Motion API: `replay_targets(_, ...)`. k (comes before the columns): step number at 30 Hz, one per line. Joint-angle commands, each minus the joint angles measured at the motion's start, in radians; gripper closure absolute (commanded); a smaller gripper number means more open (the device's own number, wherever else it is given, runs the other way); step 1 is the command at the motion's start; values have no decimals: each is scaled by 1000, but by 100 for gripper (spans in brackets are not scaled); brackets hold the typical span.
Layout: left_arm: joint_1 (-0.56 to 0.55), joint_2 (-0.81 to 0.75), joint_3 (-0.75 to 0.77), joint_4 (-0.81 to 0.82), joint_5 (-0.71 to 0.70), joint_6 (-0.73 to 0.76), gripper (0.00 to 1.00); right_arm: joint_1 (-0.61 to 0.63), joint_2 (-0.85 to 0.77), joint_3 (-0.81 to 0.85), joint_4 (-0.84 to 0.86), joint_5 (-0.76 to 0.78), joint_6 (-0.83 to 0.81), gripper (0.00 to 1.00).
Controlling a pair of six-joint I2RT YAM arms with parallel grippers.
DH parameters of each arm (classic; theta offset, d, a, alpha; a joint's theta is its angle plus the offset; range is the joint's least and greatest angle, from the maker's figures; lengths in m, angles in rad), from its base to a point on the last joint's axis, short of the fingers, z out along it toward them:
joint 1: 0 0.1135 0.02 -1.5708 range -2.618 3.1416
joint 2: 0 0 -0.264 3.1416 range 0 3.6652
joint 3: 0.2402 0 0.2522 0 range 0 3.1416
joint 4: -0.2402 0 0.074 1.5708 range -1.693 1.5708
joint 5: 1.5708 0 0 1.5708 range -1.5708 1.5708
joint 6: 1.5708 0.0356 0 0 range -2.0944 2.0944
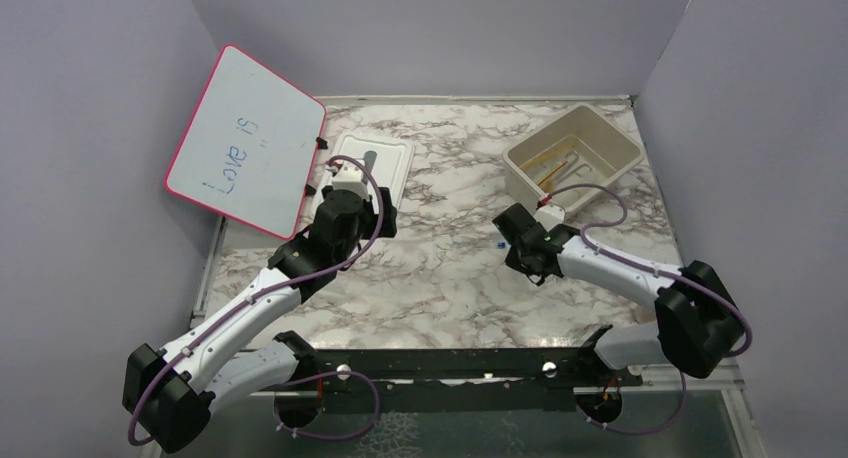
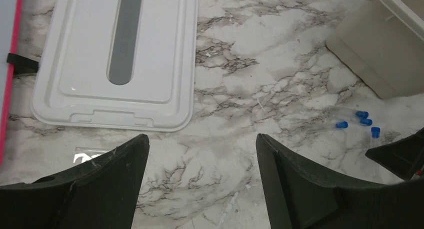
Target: Organize the chemistry lab equipment
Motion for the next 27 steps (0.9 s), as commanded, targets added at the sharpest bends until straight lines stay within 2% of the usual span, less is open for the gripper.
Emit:
replay_targets(1,4,-1,1,60,162,-49,19,-1,-148,-2,18,-11,-72,91)
replay_targets(5,4,26,49,87,349,-110,18,0,-282,-36,236,-166,-312,91)
replay_targets(10,9,71,117,110,558,-230,16,0,-346,-63,499,-470,-561,91)
replay_targets(14,27,107,128,165,693,-367,15,-1,-344,-42,612,-703,-669,90)
replay_targets(19,40,144,109,266,770,-511,16,-1,-339,-50,726,-871,-741,91)
replay_targets(21,40,156,107,281,786,-544,20,-1,-332,-47,754,-926,-761,90)
replay_targets(27,40,206,108,308,875,-598,42,-1,-275,-16,768,-989,-795,90)
